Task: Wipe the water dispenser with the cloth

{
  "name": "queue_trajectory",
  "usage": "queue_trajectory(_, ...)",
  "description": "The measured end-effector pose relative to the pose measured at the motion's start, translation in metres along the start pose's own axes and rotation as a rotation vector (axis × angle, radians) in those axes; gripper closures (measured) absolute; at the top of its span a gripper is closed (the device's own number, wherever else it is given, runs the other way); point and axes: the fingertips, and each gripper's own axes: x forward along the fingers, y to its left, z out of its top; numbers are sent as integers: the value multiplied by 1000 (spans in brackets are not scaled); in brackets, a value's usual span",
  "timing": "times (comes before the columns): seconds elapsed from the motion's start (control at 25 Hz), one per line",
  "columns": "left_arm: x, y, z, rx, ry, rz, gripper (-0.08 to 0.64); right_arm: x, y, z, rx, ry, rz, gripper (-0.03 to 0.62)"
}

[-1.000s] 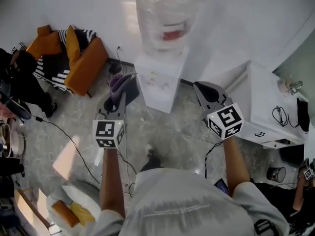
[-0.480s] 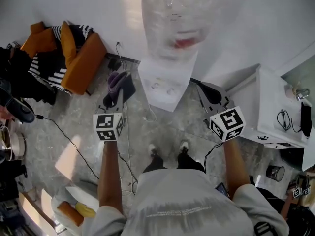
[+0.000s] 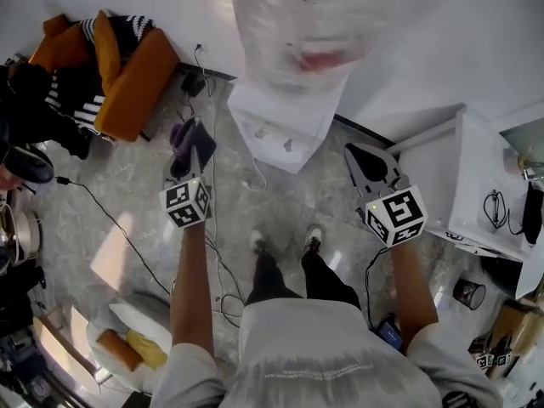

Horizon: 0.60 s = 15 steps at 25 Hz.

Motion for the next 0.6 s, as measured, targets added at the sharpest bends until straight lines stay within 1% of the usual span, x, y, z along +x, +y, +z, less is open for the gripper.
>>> queue_trajectory(0.12,26,-3,-37,12,57,-3,502,5,-2,-23,14,39,-9,578)
queue_trajectory(0.24,52,-9,-61,-2,87,-23,502,8,-2,-40,22,71,-23,578)
queue_trajectory(0.36,74,-23,-67,-9,86,-58,502,7,-1,-55,34,96,-43,578)
queue_trajectory(0.48,97,-39,-63,-7,83,-85,503,3,-1,-64,49,112,-62,578)
queue_trajectory(0.6,120,-49,-59,2,81,-92,502,-1,-2,-68,51,125,-78,578)
